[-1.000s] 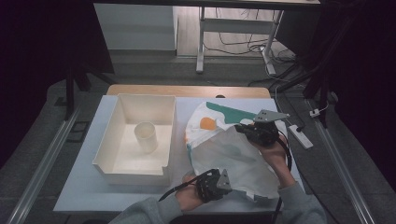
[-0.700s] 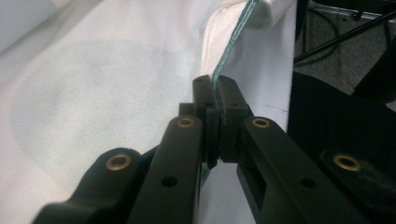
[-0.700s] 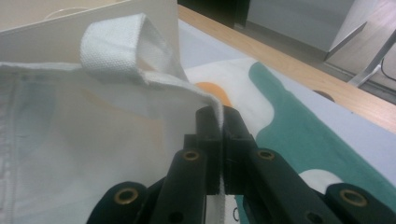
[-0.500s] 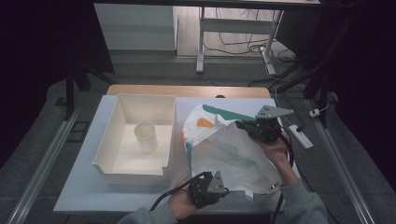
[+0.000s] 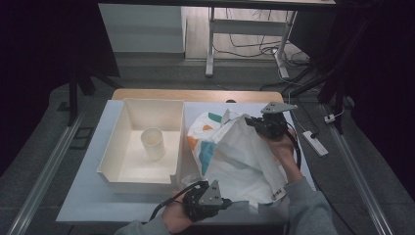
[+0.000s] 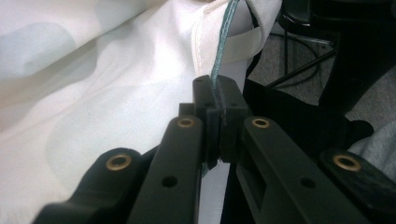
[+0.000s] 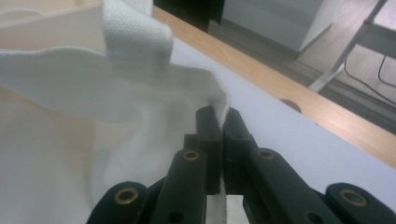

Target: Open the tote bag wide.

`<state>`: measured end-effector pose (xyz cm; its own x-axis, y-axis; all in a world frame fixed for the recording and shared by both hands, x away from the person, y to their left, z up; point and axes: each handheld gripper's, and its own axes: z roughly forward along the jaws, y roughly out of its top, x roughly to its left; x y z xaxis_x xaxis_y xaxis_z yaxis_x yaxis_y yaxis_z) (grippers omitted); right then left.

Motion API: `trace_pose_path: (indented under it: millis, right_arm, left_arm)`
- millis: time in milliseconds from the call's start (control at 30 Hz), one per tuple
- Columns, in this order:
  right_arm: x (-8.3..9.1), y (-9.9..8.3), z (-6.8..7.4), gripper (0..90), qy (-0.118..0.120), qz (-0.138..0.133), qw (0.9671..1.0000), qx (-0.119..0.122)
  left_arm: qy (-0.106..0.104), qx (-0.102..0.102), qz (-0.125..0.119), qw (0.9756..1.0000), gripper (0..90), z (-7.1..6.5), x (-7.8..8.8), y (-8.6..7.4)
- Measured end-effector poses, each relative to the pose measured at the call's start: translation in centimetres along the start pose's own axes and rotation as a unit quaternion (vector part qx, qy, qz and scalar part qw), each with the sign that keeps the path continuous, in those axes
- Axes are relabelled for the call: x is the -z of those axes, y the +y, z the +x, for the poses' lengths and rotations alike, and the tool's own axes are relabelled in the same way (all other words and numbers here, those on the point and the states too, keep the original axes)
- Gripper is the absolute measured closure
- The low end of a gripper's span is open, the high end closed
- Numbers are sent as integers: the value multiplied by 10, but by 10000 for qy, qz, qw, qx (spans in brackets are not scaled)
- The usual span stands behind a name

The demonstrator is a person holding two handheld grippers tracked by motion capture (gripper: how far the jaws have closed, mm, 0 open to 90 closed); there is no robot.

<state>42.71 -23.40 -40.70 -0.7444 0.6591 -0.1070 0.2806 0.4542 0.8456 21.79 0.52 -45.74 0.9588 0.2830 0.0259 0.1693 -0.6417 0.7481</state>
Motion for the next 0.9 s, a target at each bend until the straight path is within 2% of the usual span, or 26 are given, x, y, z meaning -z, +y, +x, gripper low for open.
trace_pose_path:
  millis: [233,400,500,767,833,900]
  right_arm:
    - [-16,-13,-16,878,-81,233,9996,-143]
    - [-42,-25,-13,877,29,672,9977,-43]
    - [-54,-31,-11,877,56,838,9965,-43]
    - [-69,-48,-15,876,36,1181,9929,-111]
    - [-70,-51,-16,871,73,1193,9927,-185]
    - [-66,-49,-17,850,155,1075,9937,-269]
  left_arm:
    - [-52,79,43,9999,883,6,-4,-1]
    - [-44,160,137,9998,883,11,-9,-2]
    - [-65,215,182,9996,882,15,-11,-5]
    - [-152,210,288,9992,882,19,-19,-7]
    - [-165,206,296,9992,882,20,-21,-7]
    - [-164,204,303,9992,882,22,-23,-8]
